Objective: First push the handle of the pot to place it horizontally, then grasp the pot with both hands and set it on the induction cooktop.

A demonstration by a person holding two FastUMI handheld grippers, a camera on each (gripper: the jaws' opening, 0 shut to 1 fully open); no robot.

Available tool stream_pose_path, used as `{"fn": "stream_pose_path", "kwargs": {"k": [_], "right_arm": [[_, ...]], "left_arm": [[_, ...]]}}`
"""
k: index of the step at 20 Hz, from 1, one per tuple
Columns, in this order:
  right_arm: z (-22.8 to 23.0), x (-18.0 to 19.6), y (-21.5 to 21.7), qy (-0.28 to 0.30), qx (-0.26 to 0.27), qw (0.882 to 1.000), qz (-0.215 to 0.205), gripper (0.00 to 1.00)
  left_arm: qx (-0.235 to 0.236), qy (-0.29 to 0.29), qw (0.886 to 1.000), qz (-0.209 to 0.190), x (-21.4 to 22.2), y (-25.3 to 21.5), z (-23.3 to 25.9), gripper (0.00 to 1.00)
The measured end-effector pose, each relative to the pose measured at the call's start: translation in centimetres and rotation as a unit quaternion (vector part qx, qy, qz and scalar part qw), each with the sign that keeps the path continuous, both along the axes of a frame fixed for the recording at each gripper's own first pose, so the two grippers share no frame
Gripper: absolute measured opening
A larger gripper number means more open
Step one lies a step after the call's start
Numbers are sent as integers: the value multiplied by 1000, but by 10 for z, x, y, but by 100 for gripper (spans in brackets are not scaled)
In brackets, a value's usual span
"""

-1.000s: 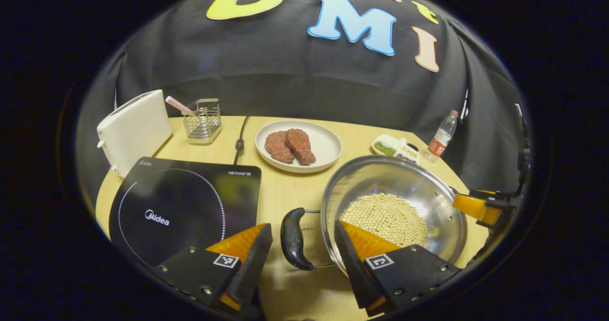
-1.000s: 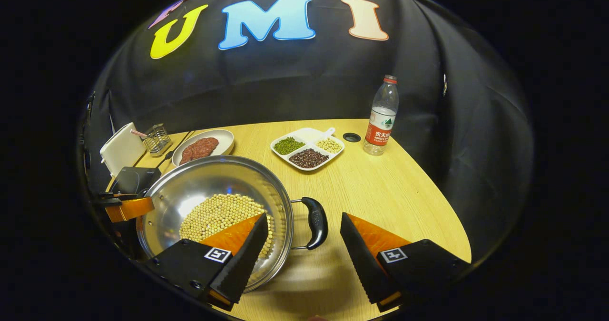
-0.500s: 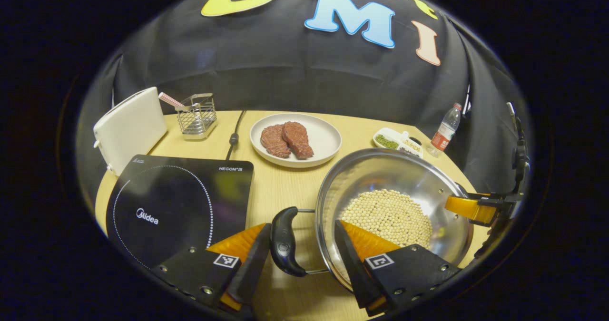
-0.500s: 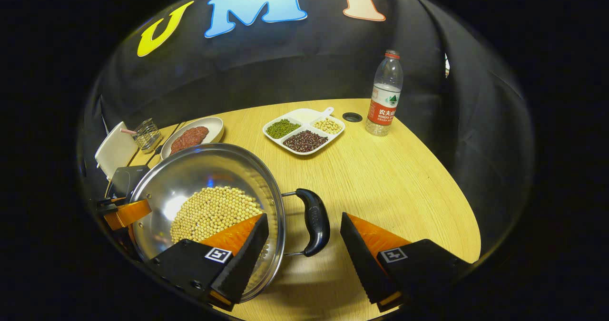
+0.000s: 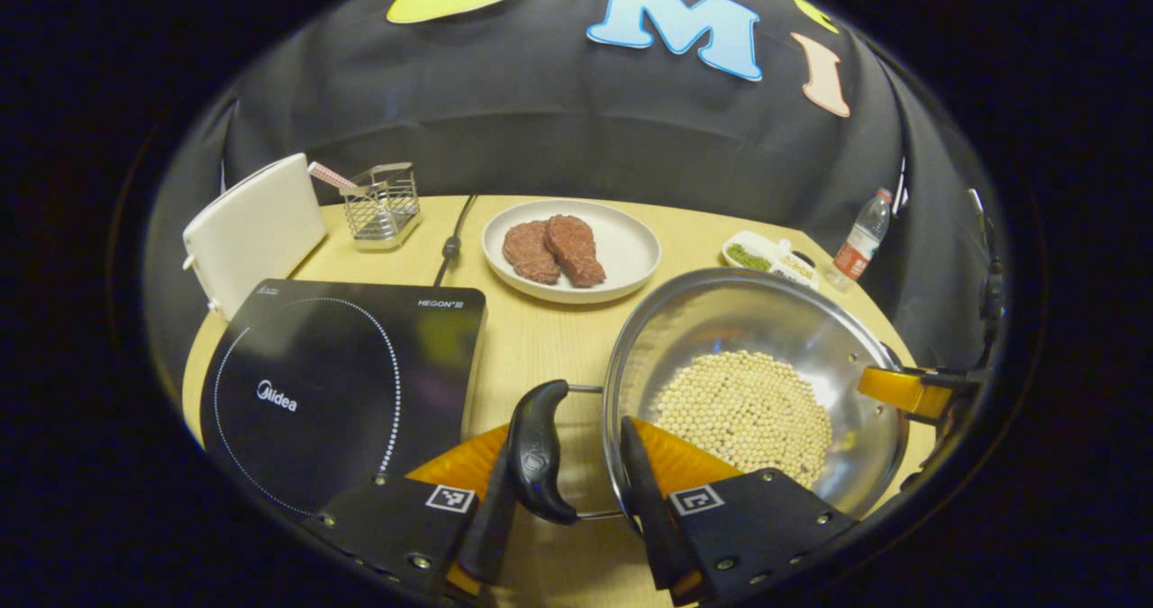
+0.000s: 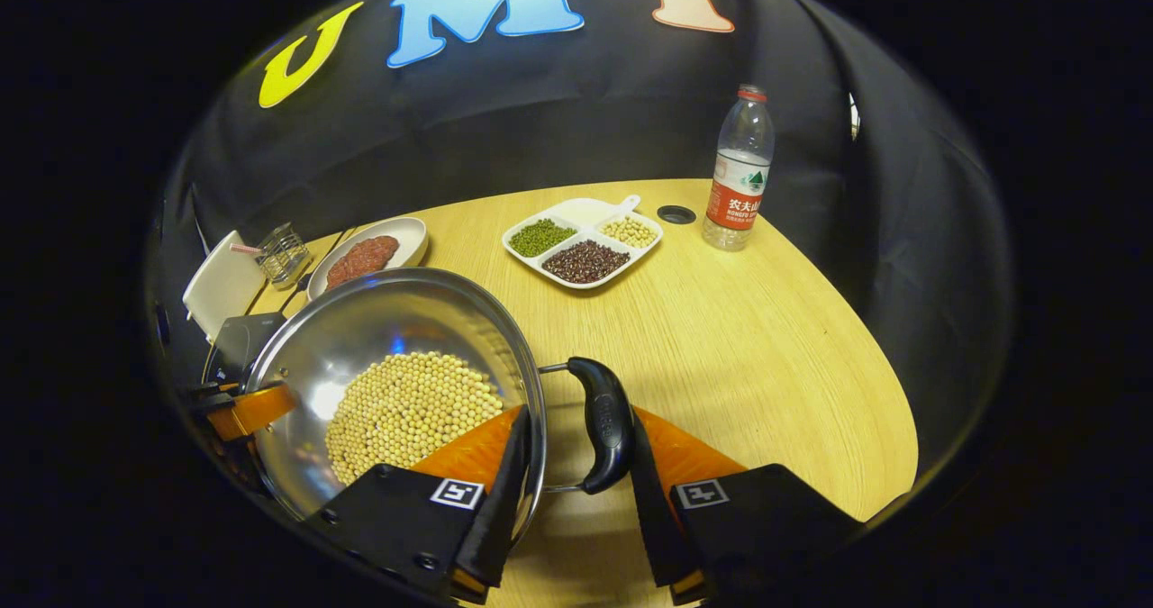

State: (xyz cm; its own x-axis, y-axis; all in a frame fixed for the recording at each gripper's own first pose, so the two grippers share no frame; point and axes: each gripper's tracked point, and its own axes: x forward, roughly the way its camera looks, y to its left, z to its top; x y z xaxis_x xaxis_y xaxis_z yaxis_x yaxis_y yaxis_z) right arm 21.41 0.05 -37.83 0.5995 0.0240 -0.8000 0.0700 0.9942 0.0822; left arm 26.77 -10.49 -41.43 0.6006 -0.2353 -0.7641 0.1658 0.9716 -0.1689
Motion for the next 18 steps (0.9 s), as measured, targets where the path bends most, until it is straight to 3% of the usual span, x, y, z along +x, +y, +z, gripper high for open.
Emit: {"fn": "stream_pose_path", "kwargs": {"k": [1, 2, 3, 5, 7, 8, 9, 11, 13, 14, 17, 18], "right_arm": [[-2, 1, 1, 1, 0, 1000, 2, 57], [1, 1, 1, 2, -2, 1000, 6, 55], [1, 0, 0, 1, -5, 1000, 13, 48], [1, 0, 0, 0, -8, 1000, 11, 43], [3, -2, 1, 0, -12, 1000, 14, 43], [5, -4, -1, -2, -12, 1000, 14, 43], [10, -3, -1, -7, -11, 1000, 13, 43], [21, -2, -1, -20, -12, 1000, 15, 43], [31, -1, 1, -25, -11, 1000, 15, 46], [34, -1, 2, -28, -10, 999, 15, 43], [47, -3, 10, -29, -12, 999, 17, 43], [51, -3, 14, -31, -12, 999, 17, 43]], "left_arm": [[1, -1, 1000, 2, 0, 0, 1, 60], [3, -2, 1000, 4, 1, 0, 1, 65], [4, -4, 1000, 7, 1, 0, 2, 60], [3, -11, 1000, 13, 3, 0, 3, 57], [5, -12, 1000, 13, 2, -1, 6, 51], [4, -13, 1000, 13, 1, -1, 8, 51], [1, -19, 1000, 15, 2, -1, 13, 58], [-1, -35, 999, 15, 2, 0, 27, 54], [-2, -45, 999, 14, 3, 2, 39, 58], [-4, -50, 999, 16, 5, 5, 44, 58], [-7, -51, 998, 19, 5, 13, 56, 51], [-9, -52, 998, 21, 4, 17, 59, 58]]}}
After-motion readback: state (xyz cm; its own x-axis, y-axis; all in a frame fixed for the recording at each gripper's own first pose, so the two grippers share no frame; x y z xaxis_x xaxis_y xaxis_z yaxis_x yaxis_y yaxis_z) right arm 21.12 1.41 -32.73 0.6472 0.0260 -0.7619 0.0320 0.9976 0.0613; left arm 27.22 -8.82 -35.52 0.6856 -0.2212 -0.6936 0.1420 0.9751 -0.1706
